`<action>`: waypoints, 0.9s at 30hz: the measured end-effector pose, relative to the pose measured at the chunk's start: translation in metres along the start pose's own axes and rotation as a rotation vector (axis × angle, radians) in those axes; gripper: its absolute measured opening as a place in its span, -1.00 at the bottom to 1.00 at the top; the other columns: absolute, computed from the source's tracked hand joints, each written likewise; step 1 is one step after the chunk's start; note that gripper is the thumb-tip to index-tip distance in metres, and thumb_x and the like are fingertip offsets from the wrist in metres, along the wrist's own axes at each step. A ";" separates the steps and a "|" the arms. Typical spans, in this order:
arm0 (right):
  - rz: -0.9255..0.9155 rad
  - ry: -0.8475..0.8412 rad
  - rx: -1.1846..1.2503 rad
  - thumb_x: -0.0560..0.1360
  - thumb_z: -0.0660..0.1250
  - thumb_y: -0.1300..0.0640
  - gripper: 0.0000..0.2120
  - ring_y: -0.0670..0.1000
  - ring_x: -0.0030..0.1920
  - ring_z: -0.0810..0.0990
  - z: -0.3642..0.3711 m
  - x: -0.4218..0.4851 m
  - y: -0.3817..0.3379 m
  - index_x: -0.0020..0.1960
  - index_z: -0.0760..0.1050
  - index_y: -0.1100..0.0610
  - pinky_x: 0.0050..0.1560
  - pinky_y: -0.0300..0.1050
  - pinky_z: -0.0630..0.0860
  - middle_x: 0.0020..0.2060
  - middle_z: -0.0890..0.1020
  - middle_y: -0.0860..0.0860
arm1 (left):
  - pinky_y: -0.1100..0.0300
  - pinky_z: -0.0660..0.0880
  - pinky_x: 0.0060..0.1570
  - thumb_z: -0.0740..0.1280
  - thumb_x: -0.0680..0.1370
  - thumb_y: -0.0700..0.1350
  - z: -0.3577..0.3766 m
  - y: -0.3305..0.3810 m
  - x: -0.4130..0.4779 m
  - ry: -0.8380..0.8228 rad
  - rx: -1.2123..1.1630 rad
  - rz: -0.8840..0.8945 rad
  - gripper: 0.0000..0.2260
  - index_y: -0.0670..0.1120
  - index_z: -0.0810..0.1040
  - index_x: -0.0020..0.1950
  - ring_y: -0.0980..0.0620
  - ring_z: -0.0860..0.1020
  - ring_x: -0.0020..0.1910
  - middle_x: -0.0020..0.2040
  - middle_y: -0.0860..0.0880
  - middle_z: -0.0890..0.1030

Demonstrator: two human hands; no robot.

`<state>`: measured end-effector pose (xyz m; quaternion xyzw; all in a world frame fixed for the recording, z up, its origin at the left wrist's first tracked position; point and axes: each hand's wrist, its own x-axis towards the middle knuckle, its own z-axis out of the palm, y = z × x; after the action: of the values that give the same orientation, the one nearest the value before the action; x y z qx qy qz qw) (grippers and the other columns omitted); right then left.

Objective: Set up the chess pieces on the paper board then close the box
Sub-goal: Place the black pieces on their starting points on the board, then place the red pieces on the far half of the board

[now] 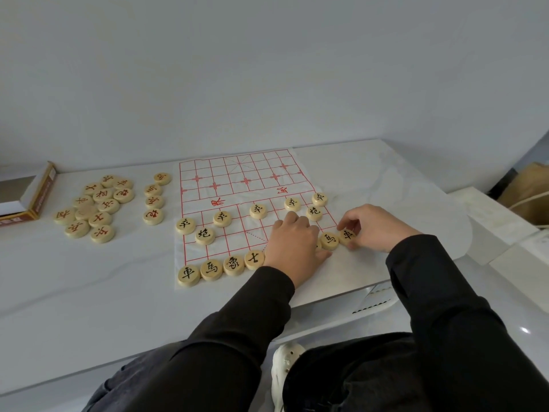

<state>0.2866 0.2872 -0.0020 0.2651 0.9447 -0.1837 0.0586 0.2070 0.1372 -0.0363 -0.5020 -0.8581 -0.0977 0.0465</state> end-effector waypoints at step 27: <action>-0.258 0.208 0.104 0.52 0.29 0.17 -0.74 -0.03 0.20 0.49 0.004 0.020 -0.108 0.20 0.52 0.08 0.19 -0.19 0.38 0.20 0.53 0.00 | 0.13 0.33 0.27 0.17 0.59 -0.04 -0.042 -0.088 -0.039 0.097 -0.152 -0.325 -0.69 -0.04 0.46 0.31 0.01 0.33 0.28 0.24 0.00 0.51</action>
<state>0.2135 0.2099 0.0244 0.1620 0.9610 -0.2101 -0.0776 0.1490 0.0535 -0.0127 -0.3532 -0.9149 -0.1927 0.0334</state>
